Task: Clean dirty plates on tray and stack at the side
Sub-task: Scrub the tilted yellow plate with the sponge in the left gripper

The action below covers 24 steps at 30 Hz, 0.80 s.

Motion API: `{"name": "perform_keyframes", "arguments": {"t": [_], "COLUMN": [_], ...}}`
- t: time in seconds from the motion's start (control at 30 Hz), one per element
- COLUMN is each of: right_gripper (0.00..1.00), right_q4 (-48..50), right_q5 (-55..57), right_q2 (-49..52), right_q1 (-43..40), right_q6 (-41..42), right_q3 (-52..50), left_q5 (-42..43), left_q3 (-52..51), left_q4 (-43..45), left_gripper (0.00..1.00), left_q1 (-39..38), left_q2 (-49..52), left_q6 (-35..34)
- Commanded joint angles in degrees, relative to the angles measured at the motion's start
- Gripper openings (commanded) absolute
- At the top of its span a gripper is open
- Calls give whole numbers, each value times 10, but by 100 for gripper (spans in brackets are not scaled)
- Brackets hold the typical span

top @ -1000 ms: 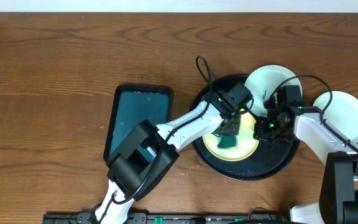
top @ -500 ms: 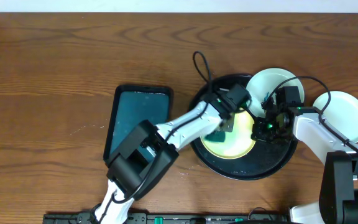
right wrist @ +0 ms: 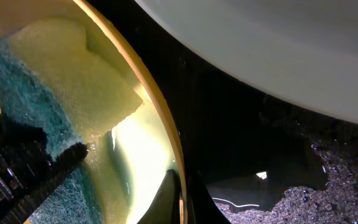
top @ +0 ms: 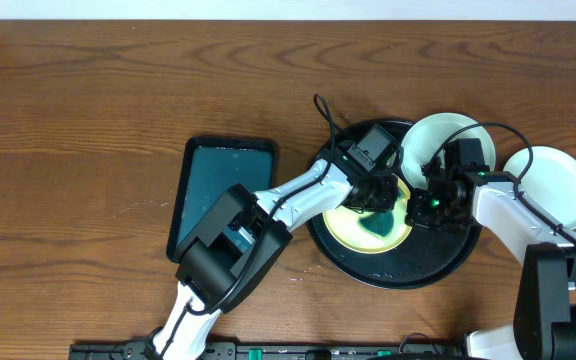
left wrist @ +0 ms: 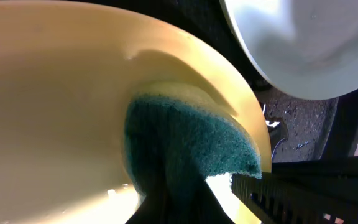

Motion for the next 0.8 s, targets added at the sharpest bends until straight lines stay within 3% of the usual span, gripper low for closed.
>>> {"name": "perform_keyframes", "arguments": {"t": [0.0,0.27,0.53,0.63,0.77], "right_gripper": [1,1,1,1,1], "right_q4": [-6,-12,-13,-14,-14], "right_q5": [75,75,75,75,75], "right_q2": [25,25,25,25,25], "right_q1": [2,2,2,2,2], "right_q6": [-5,-5,-5,-9,-10], "right_q3": [-23,-22,-22,-22,-22], "left_q5": [-26,-403,-623,-654,-597], "left_q3": [-17,-10,-2,6,43], "left_q4": [-56,-208,-242,-242,-264], "left_gripper": [8,7,7,7,8], "left_q1": [-21,-17,-17,-17,-18], "left_q2": [33,32,32,32,25], "left_q6": [12,12,19,27,44]}}
